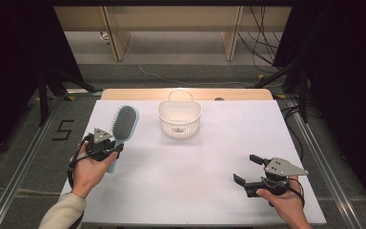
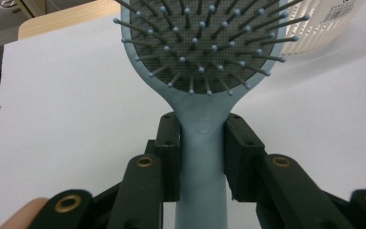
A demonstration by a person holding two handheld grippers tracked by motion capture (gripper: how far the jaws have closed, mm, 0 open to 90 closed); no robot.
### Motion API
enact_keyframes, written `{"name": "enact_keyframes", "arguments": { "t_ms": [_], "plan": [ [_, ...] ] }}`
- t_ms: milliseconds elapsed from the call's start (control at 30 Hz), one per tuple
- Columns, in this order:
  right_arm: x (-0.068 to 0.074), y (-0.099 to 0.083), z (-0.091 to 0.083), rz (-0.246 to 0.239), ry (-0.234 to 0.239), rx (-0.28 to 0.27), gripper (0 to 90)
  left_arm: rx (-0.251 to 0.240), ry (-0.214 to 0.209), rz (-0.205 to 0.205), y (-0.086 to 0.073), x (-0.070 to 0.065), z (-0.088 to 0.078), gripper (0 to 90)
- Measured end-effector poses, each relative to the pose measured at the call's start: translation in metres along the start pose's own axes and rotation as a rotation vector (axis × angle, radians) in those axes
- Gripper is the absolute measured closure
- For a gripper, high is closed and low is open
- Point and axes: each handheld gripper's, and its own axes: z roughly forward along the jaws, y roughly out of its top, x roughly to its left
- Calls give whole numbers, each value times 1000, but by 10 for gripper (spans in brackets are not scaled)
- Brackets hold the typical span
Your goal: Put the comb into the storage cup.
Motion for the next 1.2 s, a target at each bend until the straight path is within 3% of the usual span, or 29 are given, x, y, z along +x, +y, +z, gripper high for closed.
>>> {"name": "enact_keyframes", "arguments": {
  "t_ms": [1200],
  "plan": [
    [0, 0, 0, 1, 4, 2, 66, -74, -2, -8, 4, -2, -3, 700]
  ]
}}
